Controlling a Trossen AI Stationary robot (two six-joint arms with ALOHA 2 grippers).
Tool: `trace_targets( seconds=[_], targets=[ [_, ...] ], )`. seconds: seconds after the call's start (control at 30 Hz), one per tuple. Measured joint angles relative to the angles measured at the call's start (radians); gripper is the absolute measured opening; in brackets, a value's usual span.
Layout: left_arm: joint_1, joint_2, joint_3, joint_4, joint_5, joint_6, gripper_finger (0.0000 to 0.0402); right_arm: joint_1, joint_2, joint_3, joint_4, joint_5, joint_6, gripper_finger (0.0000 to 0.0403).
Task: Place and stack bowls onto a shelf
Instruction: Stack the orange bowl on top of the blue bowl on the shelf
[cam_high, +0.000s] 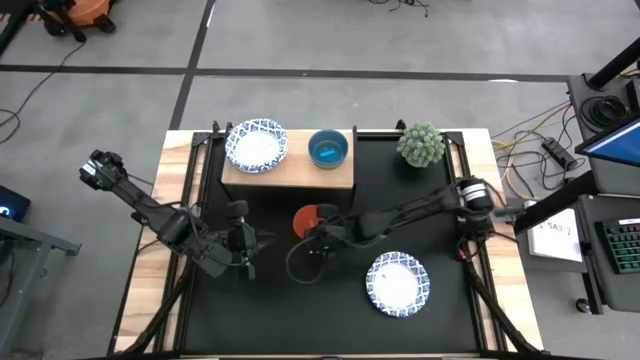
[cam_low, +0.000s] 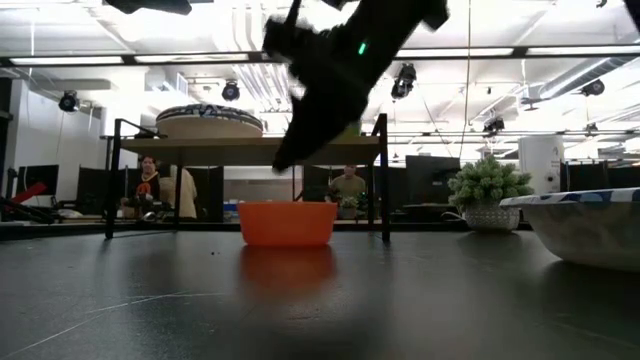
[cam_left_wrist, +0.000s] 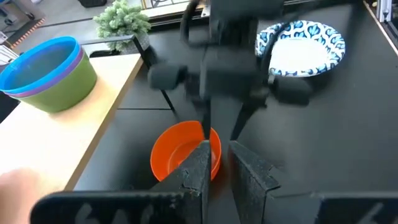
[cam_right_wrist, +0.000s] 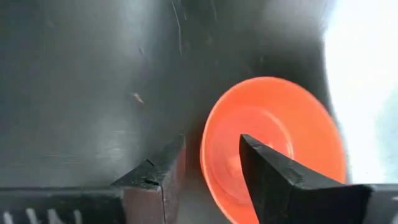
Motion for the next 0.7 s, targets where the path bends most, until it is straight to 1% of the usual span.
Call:
trace_targets(
  seconds=[0.1,0.23,0.33,0.4,0.47,0.5,0.6,0.7],
  targets=[
    [0.000,0.000,-0.002,-0.002,0.000,0.000,0.0037,-0.001,0.069,0.043,-0.014,0.012,-0.008,0.0145],
    [0.000,0.000,-0.004,-0.004,0.000,0.000,0.0037,-0.017,0.137,0.081,-0.043,0.004,0.004,0.0132],
    [0.000,0.000,-0.004,-0.005,0.000,0.000,0.0037,-0.030,0.166,0.089,-0.038,-0.023,0.017,0.0105],
    [0.000,0.000,-0.004,-0.005,-0.001,0.000,0.0037,-0.031,0.179,0.097,-0.038,-0.024,0.023,0.0076],
    [0.000,0.000,-0.004,-0.006,-0.001,0.000,0.0037,-0.031,0.183,0.102,-0.052,-0.030,0.020,0.0035],
    [0.000,0.000,-0.004,-0.006,-0.001,0.000,0.0037,-0.031,0.182,0.109,-0.074,-0.038,0.011,0.0022],
    [0.000,0.000,-0.005,-0.009,-0.002,0.000,0.0037,-0.025,0.148,0.136,-0.164,-0.053,-0.003,0.0011],
    [0.000,0.000,-0.005,-0.009,-0.002,0.001,0.0037,-0.011,0.072,0.169,-0.237,-0.053,-0.021,0.0009]
  ],
)
